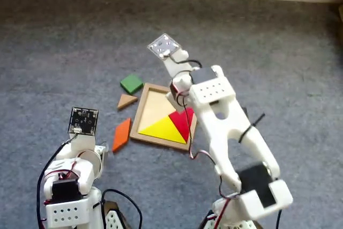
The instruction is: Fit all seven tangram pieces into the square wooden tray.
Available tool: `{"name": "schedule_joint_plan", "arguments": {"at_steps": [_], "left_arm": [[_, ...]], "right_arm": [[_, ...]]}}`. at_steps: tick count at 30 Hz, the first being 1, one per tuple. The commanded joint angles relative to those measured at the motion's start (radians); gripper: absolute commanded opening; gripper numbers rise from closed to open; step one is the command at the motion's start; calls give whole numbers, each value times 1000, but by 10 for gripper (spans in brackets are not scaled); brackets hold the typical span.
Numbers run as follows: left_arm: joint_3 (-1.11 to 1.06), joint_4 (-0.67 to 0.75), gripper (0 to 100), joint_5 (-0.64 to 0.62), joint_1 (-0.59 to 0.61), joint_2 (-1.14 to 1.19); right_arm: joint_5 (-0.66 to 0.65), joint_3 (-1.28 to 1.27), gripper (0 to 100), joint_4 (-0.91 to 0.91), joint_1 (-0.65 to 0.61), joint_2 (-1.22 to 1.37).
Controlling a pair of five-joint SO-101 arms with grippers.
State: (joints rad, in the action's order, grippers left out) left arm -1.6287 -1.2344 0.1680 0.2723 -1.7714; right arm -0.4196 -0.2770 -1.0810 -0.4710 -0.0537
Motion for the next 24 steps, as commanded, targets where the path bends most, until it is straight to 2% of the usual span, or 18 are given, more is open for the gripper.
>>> {"name": "schedule_joint_plan", "arguments": {"at_steps": [1, 10, 17, 19, 24], "left_arm": [[10, 15, 193, 11, -12, -53], [10, 15, 191, 11, -12, -53], [10, 15, 192, 11, -12, -53], [10, 15, 192, 11, -12, -53], [10, 15, 192, 11, -10, -53]], "right_arm": [[-15, -111, 5, -5, -8, -199], [-15, -484, 5, -5, 50, -650], [-15, -697, 6, -1, 119, -858], [-5, -762, 6, 36, 140, -900], [126, -946, 9, 228, 196, -975]]}}
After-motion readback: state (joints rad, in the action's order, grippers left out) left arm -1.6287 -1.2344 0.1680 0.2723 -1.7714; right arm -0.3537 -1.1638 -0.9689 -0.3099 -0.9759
